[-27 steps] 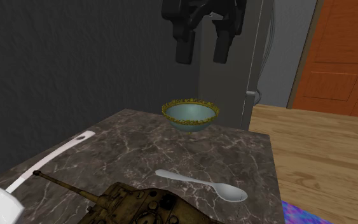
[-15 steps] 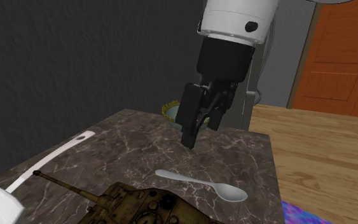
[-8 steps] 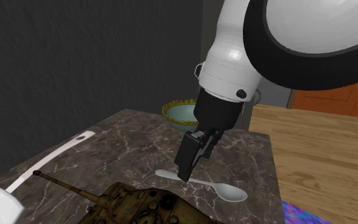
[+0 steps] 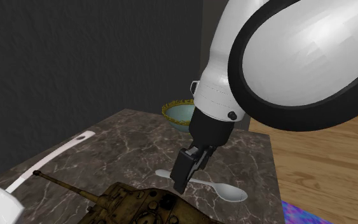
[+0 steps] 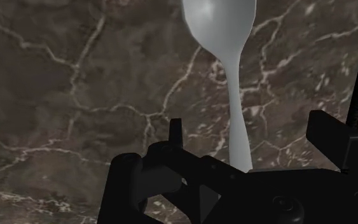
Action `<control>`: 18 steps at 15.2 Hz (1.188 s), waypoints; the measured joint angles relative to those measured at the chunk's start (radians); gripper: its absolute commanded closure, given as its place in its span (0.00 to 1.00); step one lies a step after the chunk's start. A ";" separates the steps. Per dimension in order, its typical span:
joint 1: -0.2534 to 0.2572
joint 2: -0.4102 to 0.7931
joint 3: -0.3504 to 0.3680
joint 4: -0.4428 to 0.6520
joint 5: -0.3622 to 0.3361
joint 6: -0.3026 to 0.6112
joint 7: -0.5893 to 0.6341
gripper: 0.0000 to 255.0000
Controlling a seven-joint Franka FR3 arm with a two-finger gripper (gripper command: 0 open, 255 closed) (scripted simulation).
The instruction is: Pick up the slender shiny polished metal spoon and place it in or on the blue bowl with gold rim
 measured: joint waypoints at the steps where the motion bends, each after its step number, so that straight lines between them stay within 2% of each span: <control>1: 0.001 0.002 0.000 -0.001 0.000 0.002 0.000 0.00; 4: 0.001 0.003 -0.001 -0.001 0.001 0.005 0.000 0.00; 5: 0.001 0.004 -0.001 -0.001 0.001 0.005 -0.001 1.00; 15: 0.001 0.004 -0.001 -0.001 0.001 0.005 -0.001 1.00; 18: -0.006 -0.023 0.005 0.016 -0.004 -0.038 0.005 1.00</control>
